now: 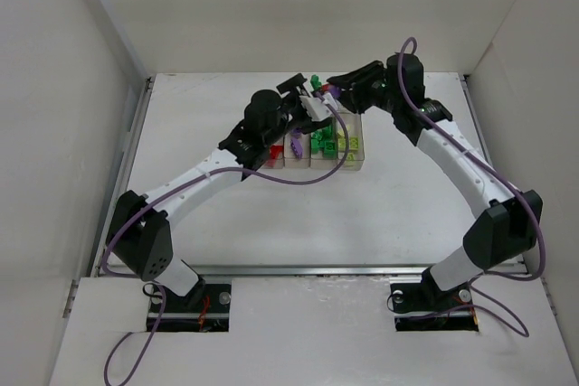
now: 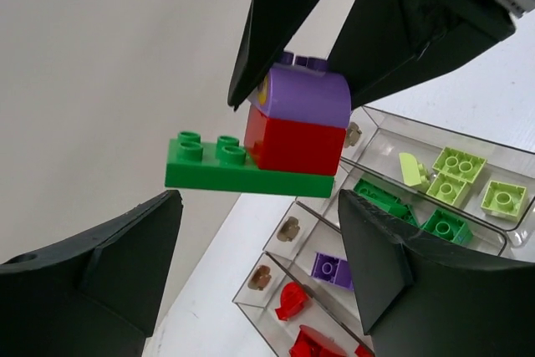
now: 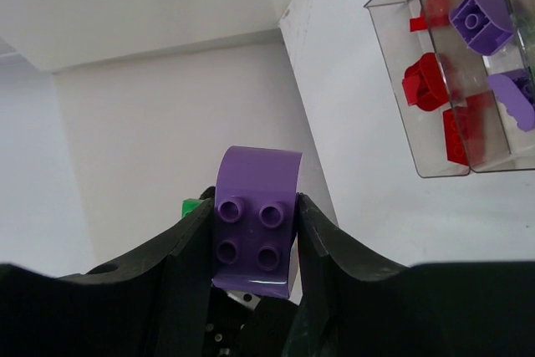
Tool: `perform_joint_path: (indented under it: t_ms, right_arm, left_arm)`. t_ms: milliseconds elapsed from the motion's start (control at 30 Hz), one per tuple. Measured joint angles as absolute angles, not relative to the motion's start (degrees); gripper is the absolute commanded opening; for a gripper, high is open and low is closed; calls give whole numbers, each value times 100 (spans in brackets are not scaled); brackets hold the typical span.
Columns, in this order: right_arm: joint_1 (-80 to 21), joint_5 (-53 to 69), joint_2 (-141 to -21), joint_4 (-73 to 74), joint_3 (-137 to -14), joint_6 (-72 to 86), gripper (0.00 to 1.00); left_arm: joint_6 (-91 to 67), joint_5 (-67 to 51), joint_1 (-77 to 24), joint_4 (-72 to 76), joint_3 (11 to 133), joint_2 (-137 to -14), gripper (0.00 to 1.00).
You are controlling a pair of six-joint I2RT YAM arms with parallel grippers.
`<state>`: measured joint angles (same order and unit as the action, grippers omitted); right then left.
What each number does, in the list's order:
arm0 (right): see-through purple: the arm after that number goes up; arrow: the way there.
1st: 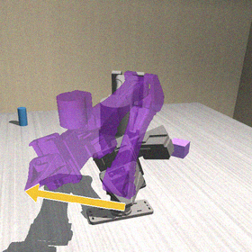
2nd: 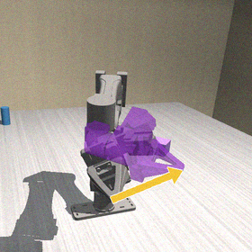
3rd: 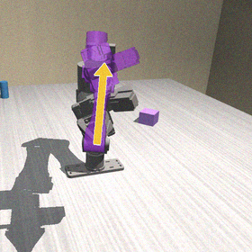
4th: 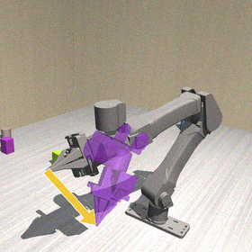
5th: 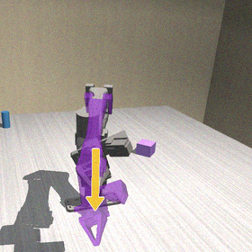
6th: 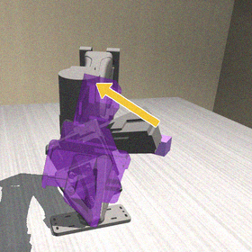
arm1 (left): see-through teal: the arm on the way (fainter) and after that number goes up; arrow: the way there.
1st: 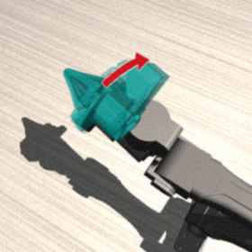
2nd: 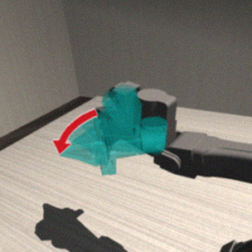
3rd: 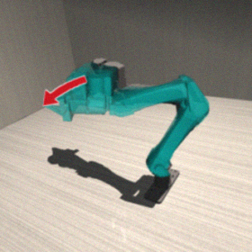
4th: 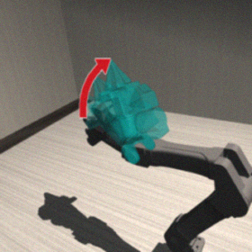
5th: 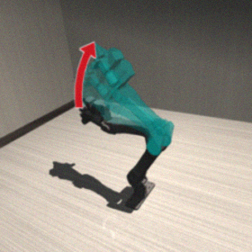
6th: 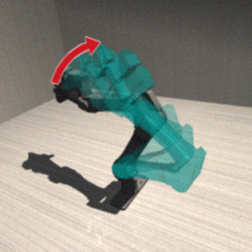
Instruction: Sort the legos into containers by color
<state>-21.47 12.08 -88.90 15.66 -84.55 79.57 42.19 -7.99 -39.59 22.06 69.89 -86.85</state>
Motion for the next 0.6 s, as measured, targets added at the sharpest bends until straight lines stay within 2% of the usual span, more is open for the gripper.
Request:
perform_joint_path:
  t_ms: [133, 333, 400, 433, 600]
  right_arm:
    - [-2165, 1212, -8812, 1485, -8436, 7999, 0]
    - [-2252, 1205, -8700, 1448, -8298, 8009, 0]
    - [-2259, 1197, -8680, 1450, -8261, 8044, 0]
    - [-2257, 1184, -8674, 1450, -8259, 8060, 0]
    - [-2261, 1122, -8670, 1361, -8256, 8130, 0]
  left_arm:
    - [4040, -799, -3922, 2206, 6989, -8685, 69]
    - [4012, -797, -4012, 2202, 6989, -8685, 58]
    - [4027, -786, -4075, 2171, 6989, -8683, 49]
    - [4040, -794, -4082, 2161, 6989, -8683, 37]
    - [4040, -888, -4084, 2051, 6989, -8680, 21]
